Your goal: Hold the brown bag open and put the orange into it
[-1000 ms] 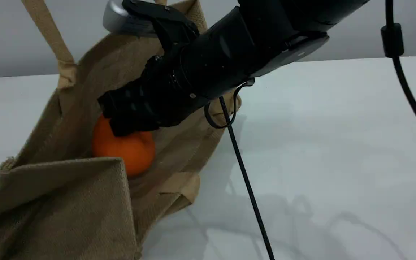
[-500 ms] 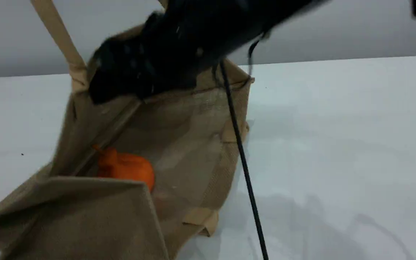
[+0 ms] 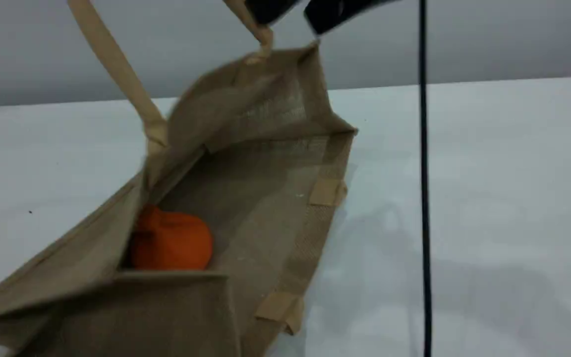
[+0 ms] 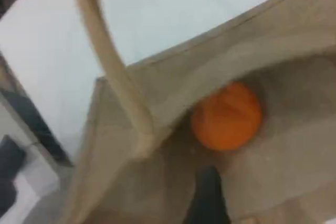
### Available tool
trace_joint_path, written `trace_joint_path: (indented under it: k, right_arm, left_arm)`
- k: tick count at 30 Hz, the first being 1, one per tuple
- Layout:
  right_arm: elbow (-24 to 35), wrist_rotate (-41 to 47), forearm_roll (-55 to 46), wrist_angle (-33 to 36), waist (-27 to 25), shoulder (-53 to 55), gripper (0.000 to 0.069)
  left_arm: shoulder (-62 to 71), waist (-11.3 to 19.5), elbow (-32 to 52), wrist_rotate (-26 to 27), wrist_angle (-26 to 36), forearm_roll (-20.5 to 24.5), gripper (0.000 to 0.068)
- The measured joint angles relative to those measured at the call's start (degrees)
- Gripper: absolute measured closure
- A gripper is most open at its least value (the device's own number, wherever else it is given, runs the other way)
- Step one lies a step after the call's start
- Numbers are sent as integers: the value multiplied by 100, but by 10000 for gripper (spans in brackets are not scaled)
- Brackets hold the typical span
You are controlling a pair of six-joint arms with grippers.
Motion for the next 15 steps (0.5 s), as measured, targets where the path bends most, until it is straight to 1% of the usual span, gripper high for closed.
trace_joint_path:
  k: [3,5,7,11,13,15]
  right_arm:
    - [0,200,-78,355,-187,-309,227]
    - [0,418,-375,623,-288,-474,241]
    - [0,701,-719,811,-363,-658,250]
    - [0,1406,-1583,1138,-424,-1022,263]
    - [0,1790,-2124,1264,-431,-1265,265]
    - [0,2125,-2561,1436,-431,-1504,265]
  left_arm:
    - [0,0,433,0,-307,0,591]
    - [0,0,765,5,-555,-100,591]
    - [0,0,1079,5,-821,-177,591]
    - [0,0,1686,5,-1431,-177,591]
    - [2,0,1903,5,-1603,-177,591]
    - [7,0,2048,5,-1623,-177,591]
